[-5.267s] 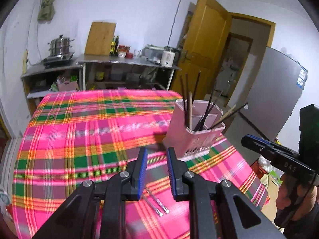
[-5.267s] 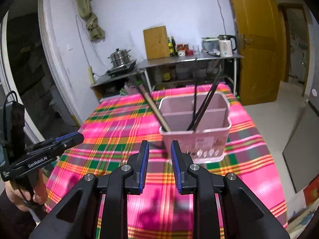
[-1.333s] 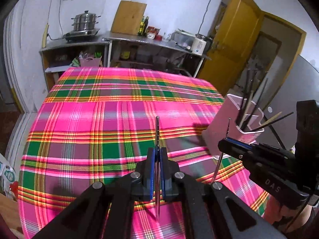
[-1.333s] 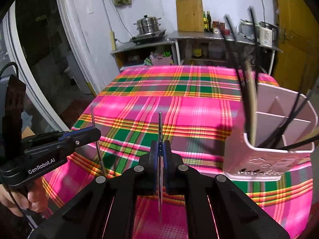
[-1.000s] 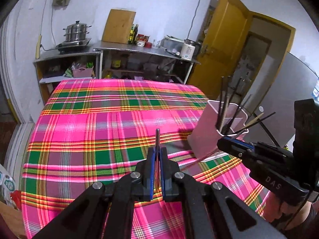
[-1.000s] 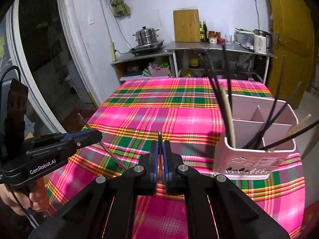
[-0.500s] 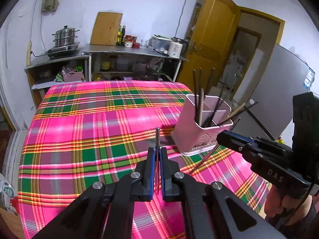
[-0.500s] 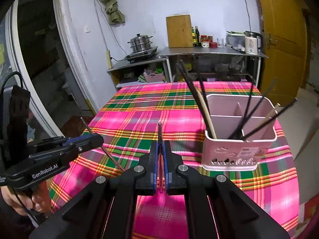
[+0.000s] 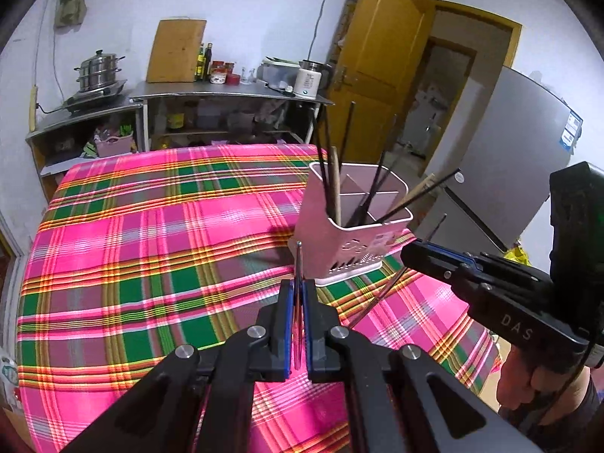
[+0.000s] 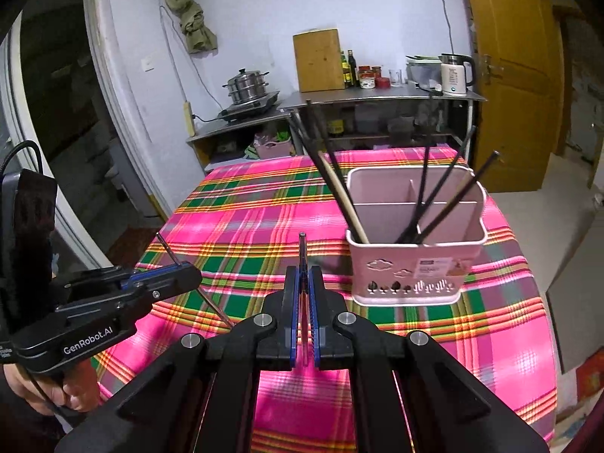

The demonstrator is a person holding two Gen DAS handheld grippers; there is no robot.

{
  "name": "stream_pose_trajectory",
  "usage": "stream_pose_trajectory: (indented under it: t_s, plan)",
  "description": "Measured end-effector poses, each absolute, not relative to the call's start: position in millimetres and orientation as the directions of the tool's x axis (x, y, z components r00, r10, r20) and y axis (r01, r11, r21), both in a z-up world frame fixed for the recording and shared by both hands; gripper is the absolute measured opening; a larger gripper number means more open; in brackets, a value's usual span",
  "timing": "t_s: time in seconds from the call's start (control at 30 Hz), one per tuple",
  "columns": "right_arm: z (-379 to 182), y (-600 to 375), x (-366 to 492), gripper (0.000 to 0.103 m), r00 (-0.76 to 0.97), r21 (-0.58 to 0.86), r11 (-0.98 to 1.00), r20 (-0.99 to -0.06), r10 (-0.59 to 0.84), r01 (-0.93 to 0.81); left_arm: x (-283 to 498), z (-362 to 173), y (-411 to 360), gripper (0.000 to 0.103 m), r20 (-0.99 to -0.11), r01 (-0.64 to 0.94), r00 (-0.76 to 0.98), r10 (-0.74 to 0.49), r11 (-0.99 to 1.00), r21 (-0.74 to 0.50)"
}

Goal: Organize utensils
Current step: 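Lower the left tool's chopstick into the holder while the right tool lowers its own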

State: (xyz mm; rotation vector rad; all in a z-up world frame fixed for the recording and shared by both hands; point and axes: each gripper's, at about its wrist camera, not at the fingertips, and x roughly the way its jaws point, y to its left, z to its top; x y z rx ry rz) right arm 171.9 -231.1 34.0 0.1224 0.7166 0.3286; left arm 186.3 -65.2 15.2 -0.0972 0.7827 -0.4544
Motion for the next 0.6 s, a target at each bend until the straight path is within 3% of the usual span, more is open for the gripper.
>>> stream_pose_trajectory:
  t_s: [0.6]
  plan:
    - [66.1, -273.1, 184.6, 0.005, 0.765, 0.225, 0.957, -0.578, 0.283, -0.183, 228.2, 59.1, -111.6, 0.004, -0.605, 0.446, 0.607, -0.515, 0.851, -0.277]
